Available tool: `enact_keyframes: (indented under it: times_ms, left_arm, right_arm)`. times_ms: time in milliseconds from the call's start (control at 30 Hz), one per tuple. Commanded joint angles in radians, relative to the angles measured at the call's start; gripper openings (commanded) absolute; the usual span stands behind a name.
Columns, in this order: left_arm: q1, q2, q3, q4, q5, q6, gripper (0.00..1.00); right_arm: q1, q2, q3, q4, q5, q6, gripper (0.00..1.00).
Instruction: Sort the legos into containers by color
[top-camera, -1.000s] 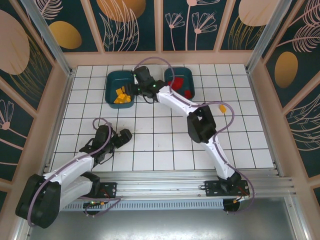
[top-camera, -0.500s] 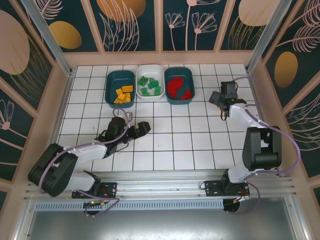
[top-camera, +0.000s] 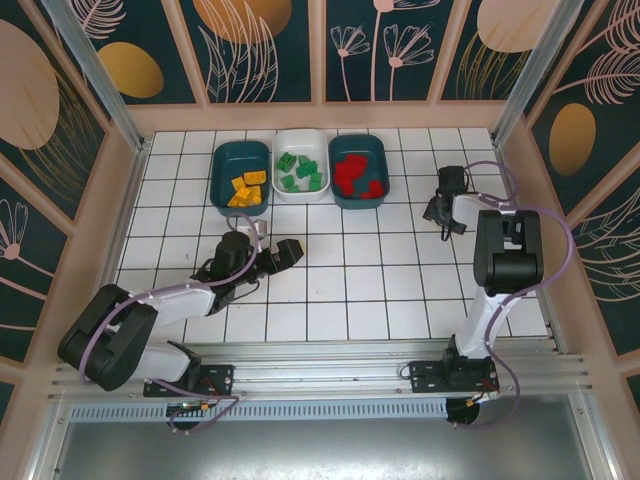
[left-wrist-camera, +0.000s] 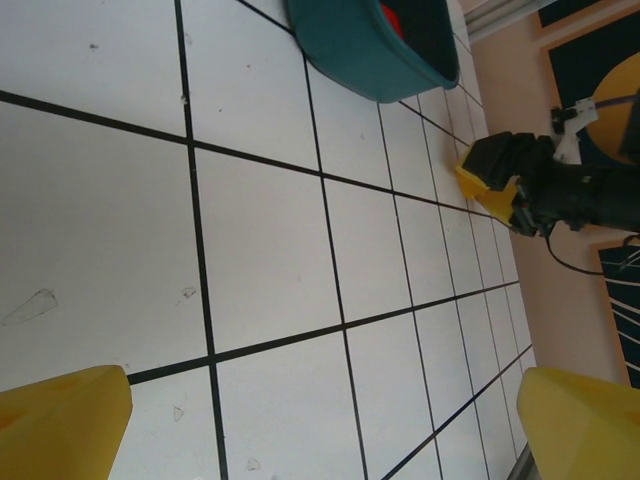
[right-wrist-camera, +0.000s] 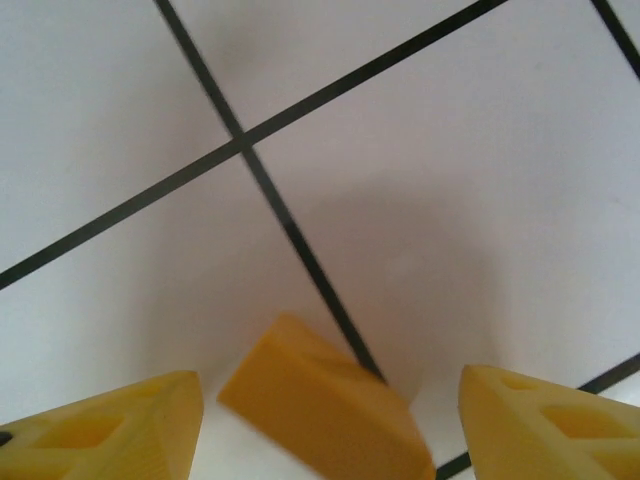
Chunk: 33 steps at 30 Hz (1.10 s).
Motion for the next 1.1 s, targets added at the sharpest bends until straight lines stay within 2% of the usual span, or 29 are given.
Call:
enact_keyframes:
  times_ms: [0, 267, 433, 533, 633, 700, 833, 967, 1067]
  left_arm:
    - [-0.002, -0.02, -0.013, -0.024, -0.012, 0.03, 0.99]
    - [-0.002, -0.018, -0.016, -0.027, -0.018, 0.025, 0.99]
    - [-0.002, -0.045, -0.015, -0.069, -0.051, 0.038, 0.99]
    - [0.0, -0.107, -0.014, -0.15, -0.148, 0.031, 0.98]
    - [0.017, -0.196, 0.014, -0.351, -0.349, 0.021, 0.98]
    - [0.073, -0.261, 0.005, -0.443, -0.416, 0.003, 0.98]
    - [0.228, -0.377, -0.071, -0.498, -0.406, -0.036, 0.99]
    - [0.334, -0.488, -0.171, -0.487, -0.314, -0.126, 0.99]
    - [0.364, -0.563, -0.233, -0.476, -0.258, -0.203, 0.98]
  right_arm:
    - [-0.027, 0.034, 0.052, -0.048, 0.065, 0.019, 0.62]
    - [-0.057, 0.077, 0.077, -0.036, 0.015, 0.024, 0.44]
    - [-0.056, 0.055, 0.061, -0.022, -0.033, 0.039, 0.19]
    - [-0.044, 0.004, 0.039, -0.015, -0.037, 0.05, 0.08]
    - [-0.007, -0.094, 0.013, -0.007, -0.046, 0.074, 0.04]
    - [0.064, -0.157, 0.008, 0.001, -0.063, 0.098, 0.04]
    - [0.283, -0.177, 0.067, 0.023, -0.088, 0.128, 0.04]
    - [0.499, -0.086, 0.226, 0.089, -0.111, 0.092, 0.05]
    - [0.605, 0.048, 0.425, 0.094, -0.149, 0.044, 0.05]
